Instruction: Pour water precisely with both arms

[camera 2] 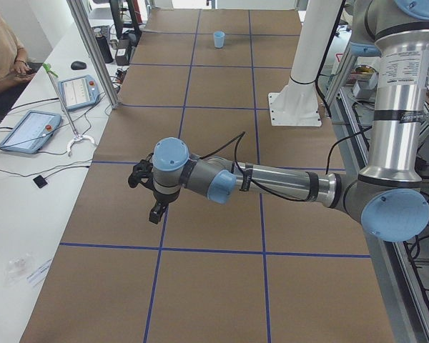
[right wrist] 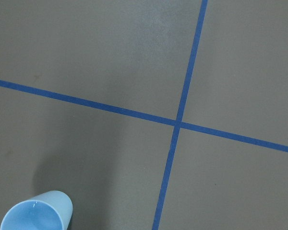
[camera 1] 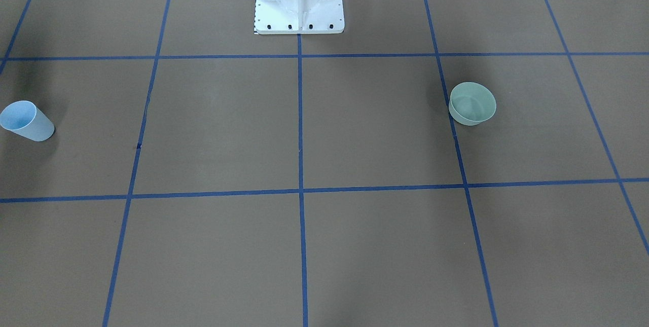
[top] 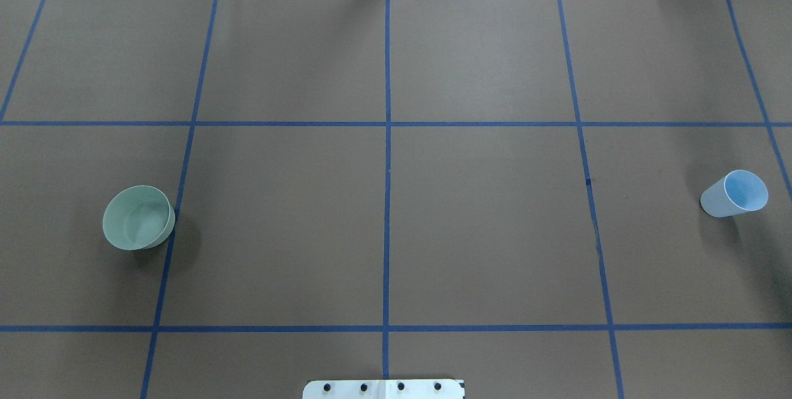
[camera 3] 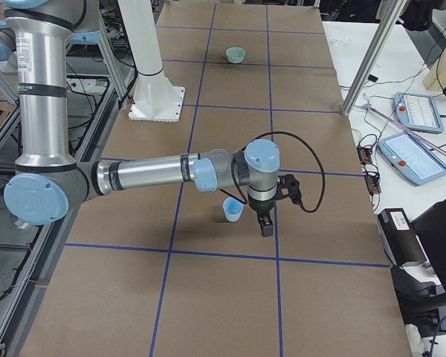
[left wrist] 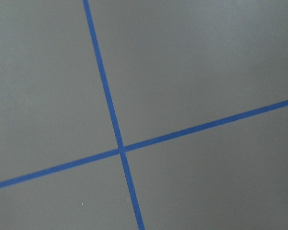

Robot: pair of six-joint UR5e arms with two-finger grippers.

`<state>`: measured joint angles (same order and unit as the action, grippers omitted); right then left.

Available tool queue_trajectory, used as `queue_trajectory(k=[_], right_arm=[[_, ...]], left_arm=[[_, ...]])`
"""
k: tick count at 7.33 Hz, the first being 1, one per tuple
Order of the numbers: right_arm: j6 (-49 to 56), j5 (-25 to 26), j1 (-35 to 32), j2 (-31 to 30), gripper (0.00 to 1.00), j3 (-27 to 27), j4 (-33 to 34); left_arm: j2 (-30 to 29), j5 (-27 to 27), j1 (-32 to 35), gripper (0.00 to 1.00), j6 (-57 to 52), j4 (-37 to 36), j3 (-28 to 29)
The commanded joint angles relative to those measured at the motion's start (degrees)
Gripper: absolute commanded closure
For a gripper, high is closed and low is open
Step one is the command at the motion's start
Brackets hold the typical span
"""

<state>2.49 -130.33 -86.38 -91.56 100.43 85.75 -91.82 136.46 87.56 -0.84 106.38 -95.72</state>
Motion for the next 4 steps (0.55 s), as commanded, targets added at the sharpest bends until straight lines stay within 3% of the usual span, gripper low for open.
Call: queue_trajectory(k=[1,2,3,4], right_arm=[[-0.3,0.0,0.1,-0.5,0.0,-0.4,-3.0],[-0.4,0.0,0.1,-0.7,0.0,-0.4,-3.0],[-0.4,0.0,0.1,-0.8,0.0,-0.5,-3.0],[-0.4,0.0,0.1,-0.8,0.0,-0.5,-3.0]], left_arm=[[0.1,2.1,-1.8,0.0,2.1,5.0,-0.5],[0.5,2.6,-4.6,0.0,5.9,8.9,0.5],[0.5,2.1,-9.3,0.0,17.4,11.5,0.4],[1.0,-2.4,-14.5,0.0,29.9,19.0,0.5]])
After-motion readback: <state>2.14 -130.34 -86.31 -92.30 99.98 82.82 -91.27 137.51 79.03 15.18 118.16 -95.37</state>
